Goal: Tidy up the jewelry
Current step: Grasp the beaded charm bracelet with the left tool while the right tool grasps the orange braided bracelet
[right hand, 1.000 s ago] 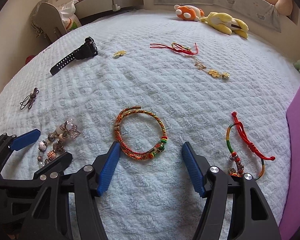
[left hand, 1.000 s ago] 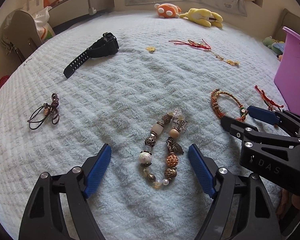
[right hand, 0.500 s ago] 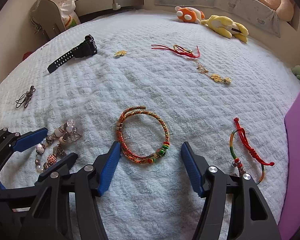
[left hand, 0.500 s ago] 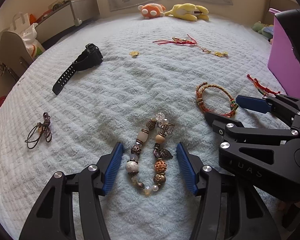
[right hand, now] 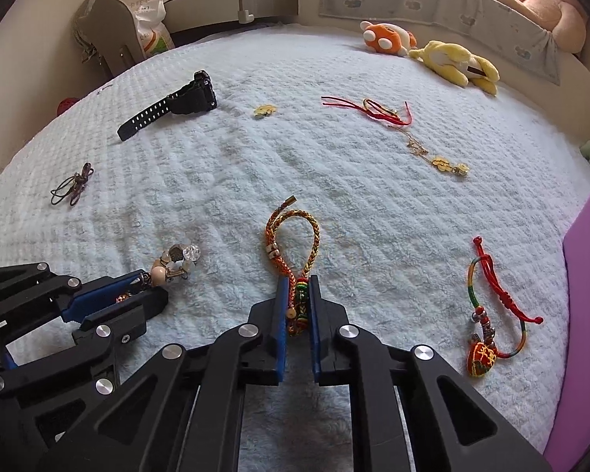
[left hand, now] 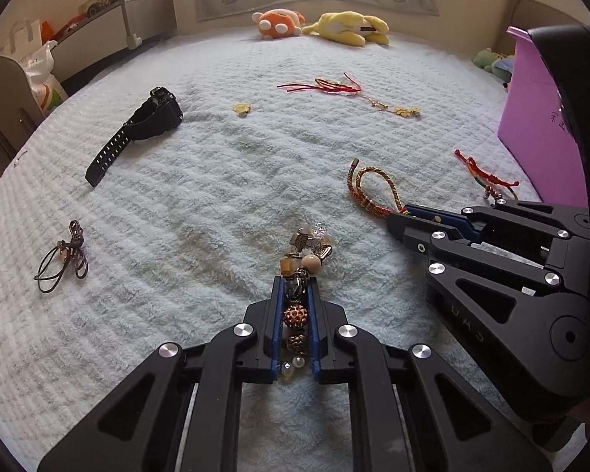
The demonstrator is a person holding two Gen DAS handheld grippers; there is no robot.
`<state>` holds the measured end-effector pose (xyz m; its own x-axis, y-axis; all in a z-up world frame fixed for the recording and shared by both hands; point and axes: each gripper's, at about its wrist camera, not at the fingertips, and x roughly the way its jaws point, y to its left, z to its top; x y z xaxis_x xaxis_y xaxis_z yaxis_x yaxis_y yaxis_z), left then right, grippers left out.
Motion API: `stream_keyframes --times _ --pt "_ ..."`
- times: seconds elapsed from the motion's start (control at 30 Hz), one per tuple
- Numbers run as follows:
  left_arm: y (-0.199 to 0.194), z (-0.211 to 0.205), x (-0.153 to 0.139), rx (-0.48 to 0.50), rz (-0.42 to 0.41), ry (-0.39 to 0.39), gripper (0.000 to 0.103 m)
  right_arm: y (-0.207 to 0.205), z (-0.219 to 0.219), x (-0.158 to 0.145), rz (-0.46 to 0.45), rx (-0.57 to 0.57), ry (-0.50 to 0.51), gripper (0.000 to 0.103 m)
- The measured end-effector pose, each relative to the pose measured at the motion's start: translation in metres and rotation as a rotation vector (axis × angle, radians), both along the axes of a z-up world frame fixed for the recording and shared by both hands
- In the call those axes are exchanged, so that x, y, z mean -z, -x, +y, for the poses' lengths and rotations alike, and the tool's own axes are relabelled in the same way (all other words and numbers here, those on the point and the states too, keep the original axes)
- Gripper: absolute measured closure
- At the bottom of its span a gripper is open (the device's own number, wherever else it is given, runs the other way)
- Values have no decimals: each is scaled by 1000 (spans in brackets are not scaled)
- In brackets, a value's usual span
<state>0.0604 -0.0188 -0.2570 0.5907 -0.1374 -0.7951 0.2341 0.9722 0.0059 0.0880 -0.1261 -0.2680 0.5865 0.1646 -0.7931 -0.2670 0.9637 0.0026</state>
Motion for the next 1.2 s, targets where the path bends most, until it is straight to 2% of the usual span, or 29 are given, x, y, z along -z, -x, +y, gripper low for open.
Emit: stream_keyframes --times 0.5,0.7,0.93,1.2 --pt "5 20 -23 4 7 28 92 24 -3 -20 38 98 -81 94" --pt "9 31 -42 26 -1 28 92 40 8 -32 54 124 -97 94" --pt "17 42 -83 67 -6 29 92 65 20 -68 62 175 -124 94" --pt "23 51 -156 128 -27 24 92 95 19 -141 45 262 -144 94"
